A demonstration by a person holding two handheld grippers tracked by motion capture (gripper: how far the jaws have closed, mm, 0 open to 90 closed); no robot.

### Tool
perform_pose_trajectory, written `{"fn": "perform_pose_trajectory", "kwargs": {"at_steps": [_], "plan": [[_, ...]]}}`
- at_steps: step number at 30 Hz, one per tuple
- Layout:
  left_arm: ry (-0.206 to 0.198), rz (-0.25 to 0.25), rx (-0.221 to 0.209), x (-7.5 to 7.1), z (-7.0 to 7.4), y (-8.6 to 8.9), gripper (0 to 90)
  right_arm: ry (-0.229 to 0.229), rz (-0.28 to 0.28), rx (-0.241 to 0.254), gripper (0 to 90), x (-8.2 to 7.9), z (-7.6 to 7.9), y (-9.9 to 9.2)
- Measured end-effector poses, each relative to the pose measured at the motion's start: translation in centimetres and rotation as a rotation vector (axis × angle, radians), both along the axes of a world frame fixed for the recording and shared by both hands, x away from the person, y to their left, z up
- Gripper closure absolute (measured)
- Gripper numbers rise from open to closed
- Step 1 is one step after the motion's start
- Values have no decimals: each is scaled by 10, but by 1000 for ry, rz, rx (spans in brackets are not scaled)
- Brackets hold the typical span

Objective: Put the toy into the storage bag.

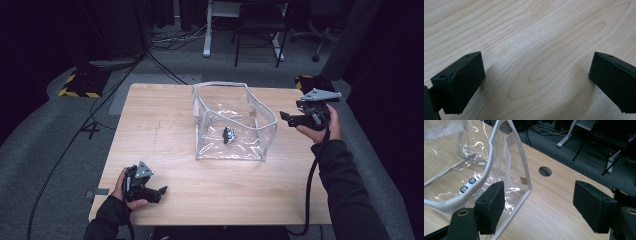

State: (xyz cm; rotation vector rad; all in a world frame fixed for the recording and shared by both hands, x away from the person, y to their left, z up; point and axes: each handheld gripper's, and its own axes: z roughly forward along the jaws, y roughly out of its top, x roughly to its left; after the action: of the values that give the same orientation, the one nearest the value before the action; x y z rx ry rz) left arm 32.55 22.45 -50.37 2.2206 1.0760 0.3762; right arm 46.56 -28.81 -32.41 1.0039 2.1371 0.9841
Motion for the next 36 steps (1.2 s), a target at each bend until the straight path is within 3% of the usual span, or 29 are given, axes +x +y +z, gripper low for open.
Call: {"fn": "perform_pose_trajectory", "kwargs": {"at_steps": [36], "plan": [[3,0,-2,0,0,0,6,85,35,-22,285,-15,-53,-7]]}}
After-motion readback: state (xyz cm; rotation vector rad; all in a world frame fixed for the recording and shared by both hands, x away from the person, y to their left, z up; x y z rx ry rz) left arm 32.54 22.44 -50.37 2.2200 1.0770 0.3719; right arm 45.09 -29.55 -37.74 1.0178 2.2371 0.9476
